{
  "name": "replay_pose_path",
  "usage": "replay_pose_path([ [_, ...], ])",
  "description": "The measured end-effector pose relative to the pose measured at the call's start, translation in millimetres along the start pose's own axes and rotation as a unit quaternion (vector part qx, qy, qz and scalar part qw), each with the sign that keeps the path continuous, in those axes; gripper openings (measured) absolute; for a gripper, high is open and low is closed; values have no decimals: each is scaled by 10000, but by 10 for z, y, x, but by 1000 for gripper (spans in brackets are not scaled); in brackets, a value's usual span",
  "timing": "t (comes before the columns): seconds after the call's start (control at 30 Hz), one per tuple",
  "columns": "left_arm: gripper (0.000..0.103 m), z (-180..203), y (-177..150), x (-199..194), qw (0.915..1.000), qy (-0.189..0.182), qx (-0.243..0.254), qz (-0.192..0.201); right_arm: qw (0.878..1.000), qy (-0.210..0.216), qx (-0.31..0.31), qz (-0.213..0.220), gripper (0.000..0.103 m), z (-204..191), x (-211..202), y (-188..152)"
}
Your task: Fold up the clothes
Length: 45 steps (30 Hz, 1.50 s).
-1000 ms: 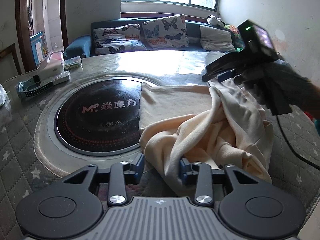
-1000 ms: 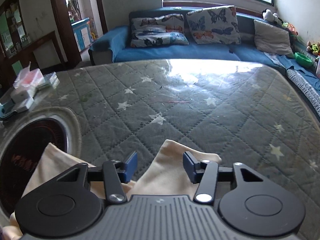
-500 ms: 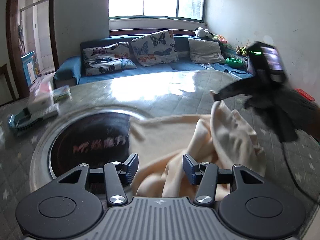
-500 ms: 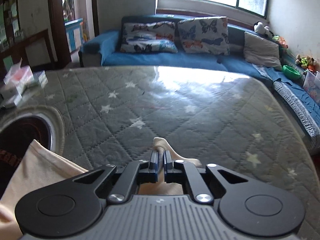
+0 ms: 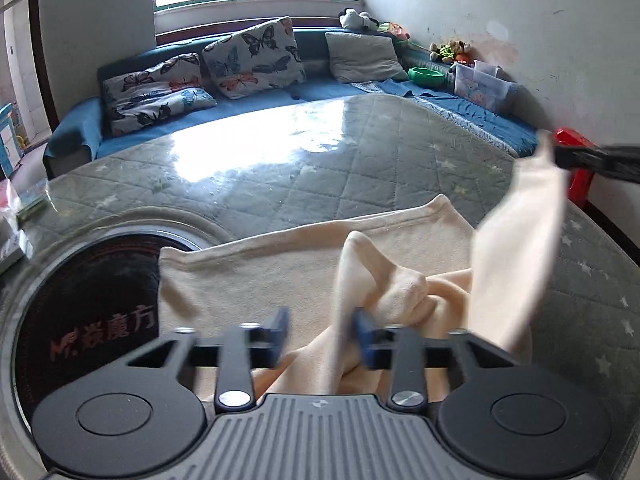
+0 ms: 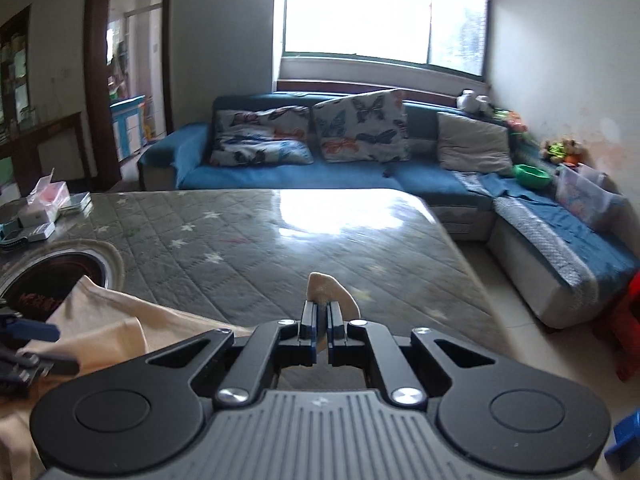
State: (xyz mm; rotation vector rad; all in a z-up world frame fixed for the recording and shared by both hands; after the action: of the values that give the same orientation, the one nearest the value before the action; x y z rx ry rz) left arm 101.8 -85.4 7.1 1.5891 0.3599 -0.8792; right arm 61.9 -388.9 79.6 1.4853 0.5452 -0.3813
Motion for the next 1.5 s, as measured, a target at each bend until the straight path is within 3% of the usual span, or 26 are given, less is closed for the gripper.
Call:
replay_pose_path([
  [0.1,3,26,-31,-42,9998,-2,28,218,9997,-222,124,12,4,197,-211,-192],
  [0.3,3,-169,-29,-444,9956,347,-433,757,9958,-672,565,-251,4,617,-420,-622],
  [0.43,3,-463,-124,-899,9849,781,-982,1191,9926,-872,777,-329,4,803,-549,-849],
  [0.53,3,-748,-299,-1211,9722,1234,-1471,1342,9908,-1031,811,-323,3,882,-626,-964],
  [0.73,3,-1305,-871,-1507,9458,1950,-2381,1038,9907,-977,859,-386,4,882,-698,-1040],
  [0.93,6,-1476,-1388,-1548,9354,2213,-2694,595,9918,-714,945,-481,13,804,-593,-1033],
  [1.0,7,-1479,-1482,-1567,9315,2215,-2838,521,9912,-625,1039,-538,24,795,-526,-1041],
  [1.03,7,-1444,-1474,-1583,9329,2171,-2824,538,9907,-607,1089,-552,31,796,-497,-1047],
  [1.13,10,-1286,-1378,-1671,9421,2023,-2583,697,9900,-620,1107,-612,34,796,-382,-1047],
  [1.2,20,-1146,-1278,-1711,9522,1818,-2313,823,9901,-635,1089,-624,40,796,-324,-1044],
  [1.33,39,-741,-1085,-1717,9751,1127,-1622,1004,9874,-853,1170,-640,43,846,-234,-1049],
  [1.5,42,-175,-937,-1553,9917,223,-837,948,9862,-862,1237,-690,39,895,-181,-1118],
])
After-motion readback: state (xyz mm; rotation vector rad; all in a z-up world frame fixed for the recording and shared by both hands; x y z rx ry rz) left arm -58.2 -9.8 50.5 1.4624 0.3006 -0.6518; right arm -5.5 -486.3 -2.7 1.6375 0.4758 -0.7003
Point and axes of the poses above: each gripper's, at about its wrist camera, not at the fingertips, and x roughly the way its jaws point, z to its right, y to its top, the point moved 4 cm from there along x, roughly the way its jaws point, and after that the axes turned 3 degrees about y, right-handed, at the moved point
